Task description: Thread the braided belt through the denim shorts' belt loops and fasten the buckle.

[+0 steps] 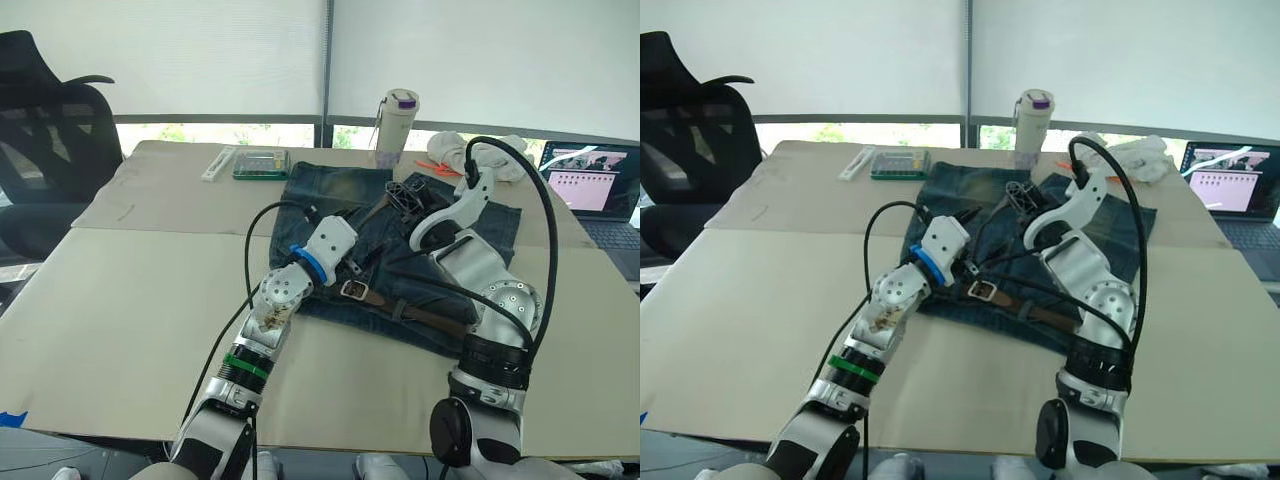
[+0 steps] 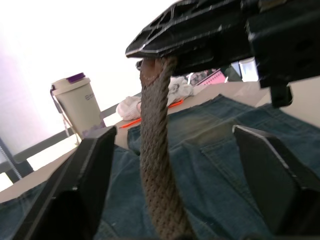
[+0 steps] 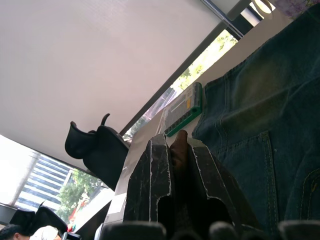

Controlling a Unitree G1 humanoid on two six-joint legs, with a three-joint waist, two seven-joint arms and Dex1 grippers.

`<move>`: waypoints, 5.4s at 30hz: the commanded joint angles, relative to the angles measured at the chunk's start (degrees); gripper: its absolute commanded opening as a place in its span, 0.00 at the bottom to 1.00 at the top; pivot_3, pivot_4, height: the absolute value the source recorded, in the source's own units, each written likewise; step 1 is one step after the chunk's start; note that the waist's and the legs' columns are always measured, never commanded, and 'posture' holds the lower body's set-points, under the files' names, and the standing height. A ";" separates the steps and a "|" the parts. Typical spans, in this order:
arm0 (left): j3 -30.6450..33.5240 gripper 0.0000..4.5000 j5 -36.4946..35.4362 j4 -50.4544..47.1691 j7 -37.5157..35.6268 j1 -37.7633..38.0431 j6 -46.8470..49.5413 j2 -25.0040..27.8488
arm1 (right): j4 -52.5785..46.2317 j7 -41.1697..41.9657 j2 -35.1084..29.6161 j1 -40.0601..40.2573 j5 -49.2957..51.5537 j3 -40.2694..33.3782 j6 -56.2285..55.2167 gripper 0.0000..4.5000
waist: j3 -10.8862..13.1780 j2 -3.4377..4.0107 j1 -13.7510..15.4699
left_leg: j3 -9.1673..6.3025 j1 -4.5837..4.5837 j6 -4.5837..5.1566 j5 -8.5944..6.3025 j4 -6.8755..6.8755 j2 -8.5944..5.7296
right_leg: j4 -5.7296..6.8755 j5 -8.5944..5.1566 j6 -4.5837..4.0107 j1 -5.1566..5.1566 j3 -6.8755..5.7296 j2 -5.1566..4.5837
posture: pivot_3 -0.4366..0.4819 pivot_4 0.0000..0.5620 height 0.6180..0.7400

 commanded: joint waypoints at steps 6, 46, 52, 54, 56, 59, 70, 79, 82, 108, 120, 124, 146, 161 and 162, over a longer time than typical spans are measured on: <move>-1.48 0.20 3.12 2.11 1.68 -3.36 -8.24 2.05 | -4.11 0.03 -0.09 1.17 1.98 2.50 -0.23 0.00 | 0.00 0.00 0.21 | 0.01 -0.04 0.00 0.00 0.00 -0.01 | -0.04 0.00 0.00 0.00 0.00 -0.02 | 0.48 0.27 0.98; -1.04 0.00 1.93 3.91 -8.17 0.29 -6.08 14.98 | -10.52 40.80 -35.27 19.45 -51.87 41.54 -7.70 0.58 | 0.02 -0.02 0.44 | 0.02 -0.01 0.00 0.00 0.01 -0.01 | -0.12 -0.01 0.01 0.01 -0.01 -0.01 | 0.48 0.27 0.98; -2.19 0.00 3.32 4.33 -9.23 0.42 -8.10 16.33 | -11.88 44.00 -34.60 20.75 -53.22 41.73 -6.62 0.58 | 0.02 -0.02 0.41 | 0.01 -0.01 0.00 0.00 0.01 0.00 | -0.12 -0.01 0.01 0.02 -0.02 0.00 | 0.48 0.27 0.98; -2.41 0.00 3.28 4.51 -9.43 0.33 -8.30 16.47 | -11.82 44.12 -34.14 20.81 -53.84 41.32 -6.42 0.58 | 0.02 -0.02 0.34 | 0.01 -0.01 0.00 0.00 0.02 -0.01 | -0.11 -0.01 0.01 0.02 -0.01 -0.01 | 0.48 0.27 0.98; -2.42 0.00 3.17 4.79 -9.55 0.24 -8.24 16.50 | -11.92 44.66 -33.79 20.96 -54.01 40.97 -6.24 0.58 | 0.02 -0.02 0.33 | 0.02 0.00 0.00 0.00 0.03 0.00 | -0.10 -0.01 0.01 0.03 -0.01 -0.01 | 0.48 0.27 0.98; -2.83 0.00 3.98 5.88 -9.67 -0.31 -9.15 16.81 | -10.77 44.05 -33.53 20.82 -55.95 40.65 -6.51 0.58 | 0.02 -0.02 0.34 | 0.01 0.01 0.00 0.00 0.04 0.00 | -0.07 -0.01 0.01 0.03 -0.02 0.00 | 0.48 0.27 0.98; -5.60 0.00 7.92 7.64 -11.28 -2.13 -12.87 18.13 | -4.98 41.78 -35.82 18.62 -70.04 43.13 -19.48 0.24 | 0.02 -0.02 0.55 | 0.02 0.00 0.00 0.00 0.16 -0.03 | -0.04 -0.01 0.01 0.05 -0.01 -0.02 | 0.48 0.27 0.98; -10.11 0.00 15.30 8.88 -10.53 -4.26 -15.64 20.45 | 1.56 38.81 -39.09 18.04 -84.90 45.27 -42.17 0.00 | 0.02 -0.02 0.54 | 0.03 0.00 0.00 0.00 0.16 -0.05 | -0.04 -0.01 0.02 0.05 -0.01 -0.03 | 0.48 0.27 0.98; -10.48 0.00 15.75 9.88 -10.62 -4.97 -15.64 20.40 | 3.61 36.10 -38.68 17.64 -89.29 45.00 -47.63 0.00 | 0.02 -0.02 0.47 | 0.04 0.00 0.00 0.00 0.16 -0.05 | -0.03 -0.01 0.01 0.04 0.00 -0.03 | 0.48 0.27 0.98; -16.38 0.00 25.51 17.09 -7.83 -14.69 -24.53 21.01 | 13.51 28.32 -35.73 17.77 -100.76 43.50 -65.14 0.00 | 0.02 -0.03 0.16 | 0.06 0.03 0.00 0.00 0.18 -0.05 | 0.03 -0.01 0.00 0.05 0.04 -0.02 | 0.48 0.27 0.98; -11.99 0.00 17.39 21.31 -6.00 -13.39 -19.11 10.95 | 12.95 28.85 -33.57 18.89 -98.55 42.80 -68.61 0.00 | 0.02 -0.03 0.32 | 0.06 0.04 0.00 0.00 0.22 -0.06 | 0.08 -0.01 0.00 0.05 0.04 -0.02 | 0.48 0.27 0.98; -11.38 0.00 17.31 21.50 -4.81 -11.95 -18.04 9.80 | 10.05 33.61 -32.47 21.72 -92.33 40.91 -67.26 0.00 | 0.02 -0.03 0.44 | 0.05 0.03 0.00 0.00 0.24 -0.07 | 0.06 -0.01 0.01 0.09 0.04 -0.04 | 0.48 0.27 0.98; -12.31 0.00 18.18 22.66 -2.52 -8.96 -19.08 9.98 | 3.19 51.48 -36.34 21.55 -75.09 30.63 -50.58 0.69 | 0.02 -0.02 0.74 | 0.01 0.06 0.00 0.00 0.38 -0.11 | 0.12 -0.01 0.02 0.16 0.00 -0.04 | 0.48 0.27 0.98; -12.80 0.00 18.34 22.10 -2.81 -8.33 -19.84 10.25 | 11.09 49.83 -34.32 17.78 -81.24 34.80 -58.71 0.04 | 0.02 -0.02 0.59 | 0.02 0.06 0.00 0.00 0.39 -0.12 | 0.15 0.00 0.02 0.16 0.02 -0.05 | 0.48 0.27 0.98; -12.48 0.00 17.29 22.11 -3.87 -8.27 -19.64 10.04 | 11.17 49.92 -34.63 17.97 -81.48 34.77 -58.98 0.01 | 0.02 -0.02 0.59 | 0.02 0.07 0.00 0.00 0.39 -0.12 | 0.15 0.00 0.01 0.16 0.02 -0.05 | 0.48 0.27 0.98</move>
